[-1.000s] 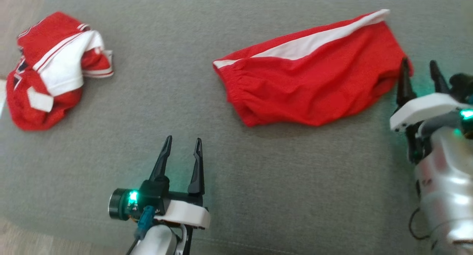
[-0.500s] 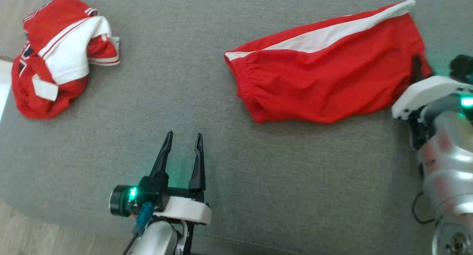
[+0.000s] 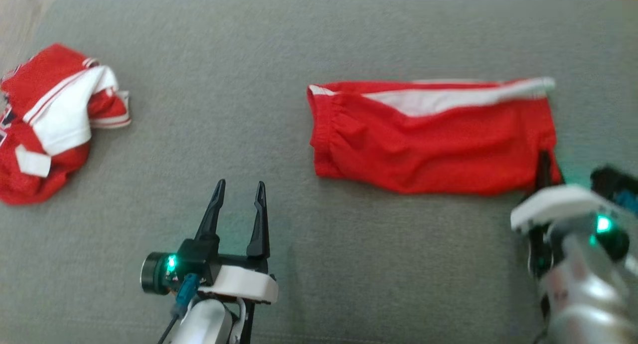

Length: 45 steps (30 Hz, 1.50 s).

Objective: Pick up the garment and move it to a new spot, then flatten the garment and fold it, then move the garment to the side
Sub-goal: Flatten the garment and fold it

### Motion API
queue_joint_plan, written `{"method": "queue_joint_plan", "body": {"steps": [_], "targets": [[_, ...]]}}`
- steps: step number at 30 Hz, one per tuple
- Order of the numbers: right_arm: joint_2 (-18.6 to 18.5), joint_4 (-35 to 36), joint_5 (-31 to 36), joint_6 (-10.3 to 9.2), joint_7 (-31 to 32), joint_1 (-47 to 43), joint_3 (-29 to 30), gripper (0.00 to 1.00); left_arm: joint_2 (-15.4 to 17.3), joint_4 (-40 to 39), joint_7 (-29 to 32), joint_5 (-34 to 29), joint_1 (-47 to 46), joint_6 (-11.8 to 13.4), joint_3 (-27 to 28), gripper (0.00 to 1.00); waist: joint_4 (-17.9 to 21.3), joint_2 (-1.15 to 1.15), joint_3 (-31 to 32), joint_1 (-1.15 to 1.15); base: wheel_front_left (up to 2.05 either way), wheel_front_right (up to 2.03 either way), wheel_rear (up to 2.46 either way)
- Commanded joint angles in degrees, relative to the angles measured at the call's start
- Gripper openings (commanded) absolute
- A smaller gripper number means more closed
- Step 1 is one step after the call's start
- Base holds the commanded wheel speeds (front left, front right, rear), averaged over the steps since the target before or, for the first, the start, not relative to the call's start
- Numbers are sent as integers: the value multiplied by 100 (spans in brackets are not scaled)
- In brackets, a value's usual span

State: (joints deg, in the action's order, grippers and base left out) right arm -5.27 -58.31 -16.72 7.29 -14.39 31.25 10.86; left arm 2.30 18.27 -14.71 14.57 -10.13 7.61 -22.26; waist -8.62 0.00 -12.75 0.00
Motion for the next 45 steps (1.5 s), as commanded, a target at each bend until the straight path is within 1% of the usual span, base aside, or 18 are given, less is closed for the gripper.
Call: {"method": "queue_joint_plan", "body": {"steps": [1,5,10,13,16,19,22,25,26,31,32,33,34,35,38,41,43,45], "targets": [[96,257,-156,20,-59,-269,-229,0,58,-145,-29,-15,30,-9,206,100,183,0,184,0,0,0,0],[106,586,-459,20,-60,-674,-403,0,58,-136,-29,19,144,-19,252,100,267,0,286,0,0,0,0],[-9,726,-604,20,-60,-764,-518,0,58,-119,-29,28,207,-68,260,100,241,0,318,0,0,0,0],[-16,1131,-637,20,-60,-682,-568,0,58,-130,-29,140,225,-73,325,100,189,0,309,0,0,0,0],[48,1694,-641,20,-61,-586,-921,0,58,-144,-29,152,227,-91,351,100,134,0,307,0,0,0,0],[134,2193,-722,20,-61,-498,-1537,0,58,-139,-29,193,242,-102,306,100,41,0,329,0,0,0,0],[196,2471,-892,20,-48,-386,-2238,0,58,-144,-29,285,265,-102,240,100,-88,0,365,0,0,0,0],[227,2536,-1028,20,17,-264,-2890,0,58,-138,-29,336,285,-111,146,100,-252,0,389,0,0,0,0],[227,2536,-1028,20,17,-264,-2890,0,58,-138,-29,336,285,-111,146,100,-252,0,389,0,0,0,0],[236,2503,-1586,20,26,-144,-3999,0,58,-95,-29,386,271,-112,36,100,-565,0,400,0,0,0,0],[237,2478,-1658,20,13,-115,-4179,18,58,-97,-29,399,264,-119,23,100,-619,0,395,0,0,0,0],[237,2457,-1778,20,2,-98,-4332,40,58,-100,-29,399,254,-125,13,100,-662,0,392,0,0,0,0],[237,2432,-1918,20,-8,-88,-4458,82,58,-108,-29,406,249,-117,11,100,-697,0,395,0,0,0,0],[237,2398,-2047,20,-16,-75,-4559,100,58,-113,-29,414,250,-109,11,100,-717,0,400,0,0,0,0],[238,2290,-2306,20,-35,-22,-4800,100,58,-110,-29,417,258,-95,29,100,-728,0,414,0,0,0,0],[238,2255,-2327,20,-53,13,-4863,100,58,-108,-29,402,272,-74,110,100,-636,0,445,0,0,0,0],[238,2364,-2313,20,-57,-21,-4774,100,58,-133,-29,371,267,-68,173,100,-541,0,457,0,0,0,0],[238,2534,-2272,20,-58,-136,-4541,100,58,-164,-29,307,249,-70,212,100,-428,0,467,0,0,0,0]]}}
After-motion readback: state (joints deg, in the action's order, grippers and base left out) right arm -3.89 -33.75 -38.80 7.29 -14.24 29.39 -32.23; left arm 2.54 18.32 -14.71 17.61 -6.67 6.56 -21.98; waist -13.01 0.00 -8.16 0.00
